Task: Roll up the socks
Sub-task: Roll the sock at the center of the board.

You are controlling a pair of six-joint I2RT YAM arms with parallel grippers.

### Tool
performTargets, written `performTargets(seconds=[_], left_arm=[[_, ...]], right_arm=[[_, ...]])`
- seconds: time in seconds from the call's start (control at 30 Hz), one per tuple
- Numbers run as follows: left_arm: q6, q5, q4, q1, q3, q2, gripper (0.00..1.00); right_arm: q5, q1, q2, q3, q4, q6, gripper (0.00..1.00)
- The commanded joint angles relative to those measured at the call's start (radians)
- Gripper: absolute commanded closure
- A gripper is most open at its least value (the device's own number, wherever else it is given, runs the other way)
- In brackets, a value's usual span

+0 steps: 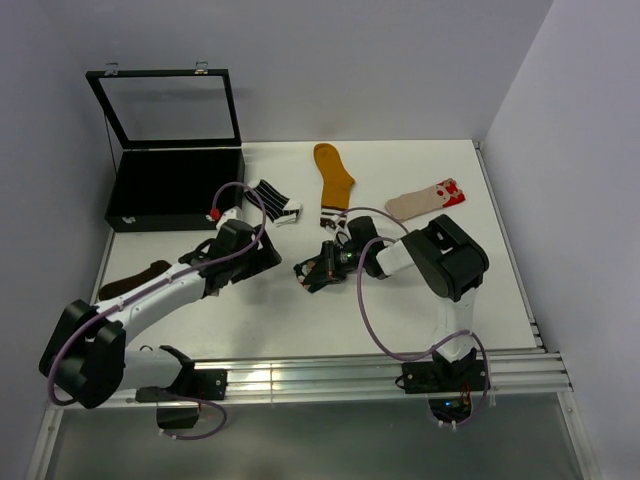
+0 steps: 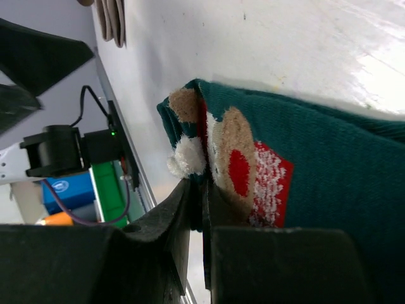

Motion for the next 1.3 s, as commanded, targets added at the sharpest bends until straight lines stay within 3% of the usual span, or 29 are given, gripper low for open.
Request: performTargets(seconds=[0.0, 0.07, 0.3, 0.57, 0.87, 1.03, 1.27], left_arm=[[-0.013, 0.043, 0.042, -0.004, 0.006, 0.032, 0.1], [-0.01, 0.06, 0.053, -0.004, 0.007, 0.059, 0.13], [0.024, 0.129, 0.051, -0.004, 0.065, 0.2, 0.43], [0.07, 0.245, 0.062, -0.004, 0.124, 0.326, 0.44], [0.065, 0.285, 0.106, -0.004, 0.142, 0.392, 0.46], [0.041, 0.285, 0.114, -0.004, 0.155, 0.434, 0.51], [0.024, 0.261, 0.091, -0.002, 0.184, 0.486, 0.67]], right_arm=[[-0.006, -0.019, 0.034, -0.012, 0.028, 0.031, 1.0], [-0.009, -0.019, 0.049, -0.009, 0.035, 0.048, 1.0], [-0.017, -0.036, 0.071, -0.015, 0.058, 0.077, 1.0], [-0.009, -0.036, 0.068, -0.008, 0.04, 0.066, 1.0], [-0.009, -0.036, 0.077, -0.002, 0.06, 0.086, 1.0], [-0.012, -0.037, 0.085, -0.002, 0.067, 0.095, 1.0], [-0.009, -0.037, 0.085, 0.002, 0.058, 0.091, 1.0]])
